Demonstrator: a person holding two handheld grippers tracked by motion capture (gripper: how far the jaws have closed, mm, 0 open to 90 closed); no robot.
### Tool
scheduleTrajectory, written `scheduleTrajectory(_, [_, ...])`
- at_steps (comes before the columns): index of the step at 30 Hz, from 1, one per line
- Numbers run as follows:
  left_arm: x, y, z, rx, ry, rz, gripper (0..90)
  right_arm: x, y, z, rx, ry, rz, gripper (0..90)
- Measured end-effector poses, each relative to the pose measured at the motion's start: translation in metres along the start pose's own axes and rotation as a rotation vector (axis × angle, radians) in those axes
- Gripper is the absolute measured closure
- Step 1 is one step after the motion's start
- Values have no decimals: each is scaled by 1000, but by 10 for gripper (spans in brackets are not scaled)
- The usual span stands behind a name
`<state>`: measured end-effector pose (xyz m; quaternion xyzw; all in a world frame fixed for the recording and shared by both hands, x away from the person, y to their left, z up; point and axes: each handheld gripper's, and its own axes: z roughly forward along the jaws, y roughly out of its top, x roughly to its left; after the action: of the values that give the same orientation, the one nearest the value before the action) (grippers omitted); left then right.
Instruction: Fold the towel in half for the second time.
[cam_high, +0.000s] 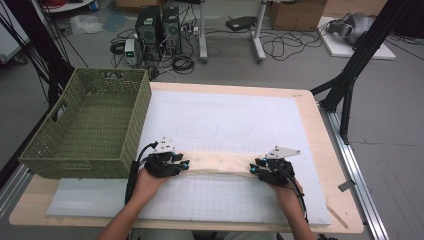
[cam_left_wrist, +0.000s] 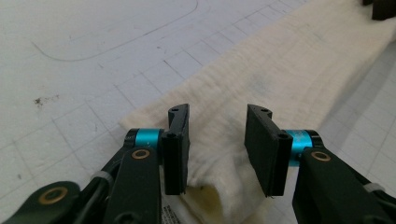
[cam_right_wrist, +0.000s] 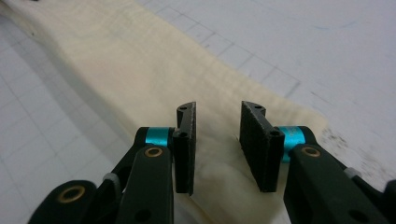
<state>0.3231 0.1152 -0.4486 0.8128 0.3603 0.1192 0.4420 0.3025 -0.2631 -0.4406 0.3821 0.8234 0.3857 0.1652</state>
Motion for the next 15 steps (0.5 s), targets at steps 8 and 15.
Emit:
scheduleTrajectory(8, [-2,-2,-1,9,12,55,615,0,-12,-9,7,-15,-59,665])
scheduleTrajectory(15, [-6,-4,-1,4,37,91,630,-1,-19,-8,-33,-11,-42,662])
